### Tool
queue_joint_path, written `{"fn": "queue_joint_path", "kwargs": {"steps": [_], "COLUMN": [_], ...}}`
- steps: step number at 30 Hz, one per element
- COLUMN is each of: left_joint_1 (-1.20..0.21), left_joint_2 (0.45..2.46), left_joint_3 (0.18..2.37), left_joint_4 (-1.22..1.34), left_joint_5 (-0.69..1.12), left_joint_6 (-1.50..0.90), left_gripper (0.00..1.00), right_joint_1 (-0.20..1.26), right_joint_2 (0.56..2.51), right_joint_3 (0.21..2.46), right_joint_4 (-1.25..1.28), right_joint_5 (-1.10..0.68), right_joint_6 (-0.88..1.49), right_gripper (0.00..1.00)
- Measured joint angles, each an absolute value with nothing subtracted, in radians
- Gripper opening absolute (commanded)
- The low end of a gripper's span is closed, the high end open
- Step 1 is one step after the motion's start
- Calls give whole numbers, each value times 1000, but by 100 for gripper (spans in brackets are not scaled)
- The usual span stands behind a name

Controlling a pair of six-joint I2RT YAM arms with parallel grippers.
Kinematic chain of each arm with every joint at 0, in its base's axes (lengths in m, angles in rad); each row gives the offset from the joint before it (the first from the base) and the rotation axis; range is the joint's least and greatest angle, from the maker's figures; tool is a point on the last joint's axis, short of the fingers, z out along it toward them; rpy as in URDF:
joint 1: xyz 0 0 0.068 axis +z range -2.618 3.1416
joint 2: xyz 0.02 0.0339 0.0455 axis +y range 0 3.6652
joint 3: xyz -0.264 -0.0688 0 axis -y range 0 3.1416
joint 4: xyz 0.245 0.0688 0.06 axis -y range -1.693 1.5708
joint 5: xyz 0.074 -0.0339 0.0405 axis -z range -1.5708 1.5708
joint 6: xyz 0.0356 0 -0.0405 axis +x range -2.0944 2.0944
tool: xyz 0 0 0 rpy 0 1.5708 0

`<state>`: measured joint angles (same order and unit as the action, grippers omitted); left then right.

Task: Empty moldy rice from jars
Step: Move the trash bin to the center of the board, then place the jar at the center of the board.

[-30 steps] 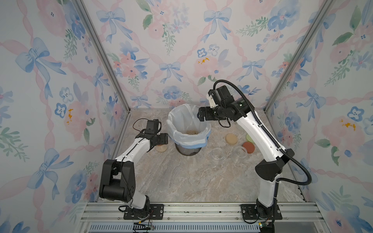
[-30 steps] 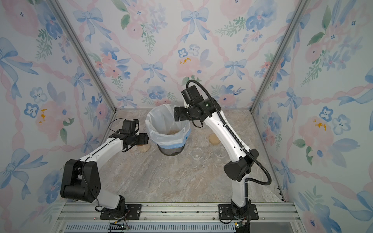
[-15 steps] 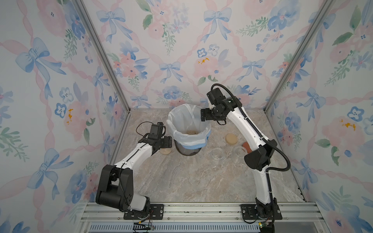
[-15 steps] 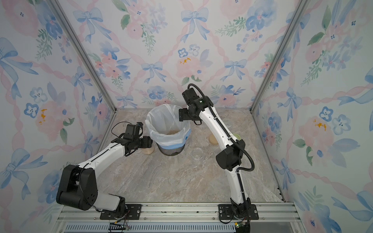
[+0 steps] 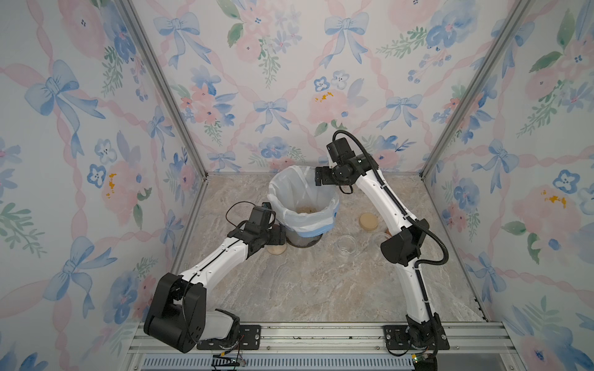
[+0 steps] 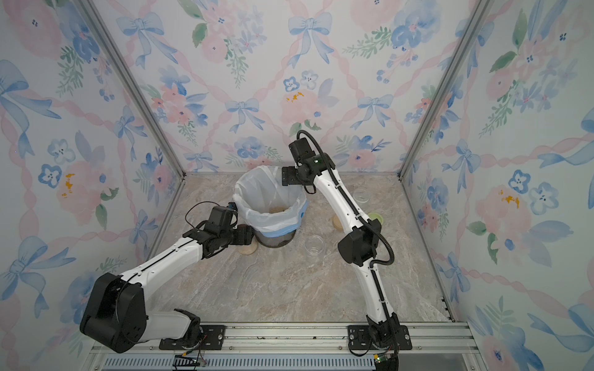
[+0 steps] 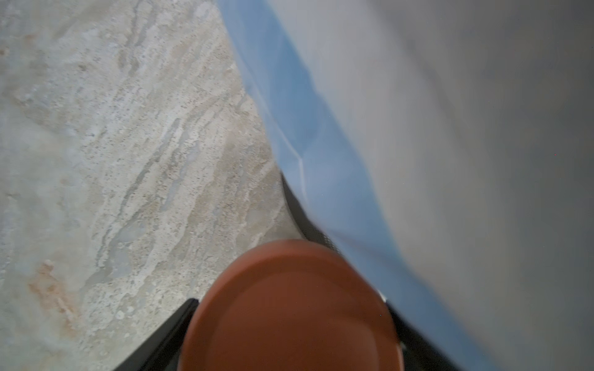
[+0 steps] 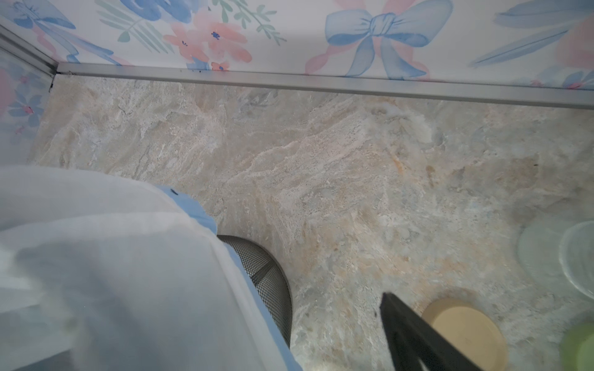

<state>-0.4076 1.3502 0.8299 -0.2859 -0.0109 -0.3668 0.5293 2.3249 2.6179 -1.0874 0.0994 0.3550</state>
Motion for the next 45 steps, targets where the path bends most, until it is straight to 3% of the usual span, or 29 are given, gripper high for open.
{"fn": "queue_joint_path", "kwargs": {"steps": [11, 19, 35, 41, 45], "left_joint_1": [-520, -612, -673, -717, -732], "left_joint_2": [1427, 1531, 1473, 1468, 1468], "left_joint_3": [889, 953, 872, 885, 897], "left_joint_4": [-262, -171, -111, -152, -188], "left_joint_5": [-46, -31, -19, -51, -56], "left_joint_6": [-490, -497, -445, -442, -443], "left_gripper": [78, 79, 80, 85, 98], "right_joint_1": [485, 483, 471, 431, 419], "right_joint_2": [2315, 2204, 2106, 2106, 2106], "right_joint_3": [2609, 2570, 2512, 2511, 2511], "right_joint_4": [-1081, -1084, -1146, -1164, -1171], "right_joint_5": [128, 128, 161, 173, 173], "right_joint_6": [328, 329, 331, 342, 352], "right_gripper": [97, 98, 97, 97, 97]}}
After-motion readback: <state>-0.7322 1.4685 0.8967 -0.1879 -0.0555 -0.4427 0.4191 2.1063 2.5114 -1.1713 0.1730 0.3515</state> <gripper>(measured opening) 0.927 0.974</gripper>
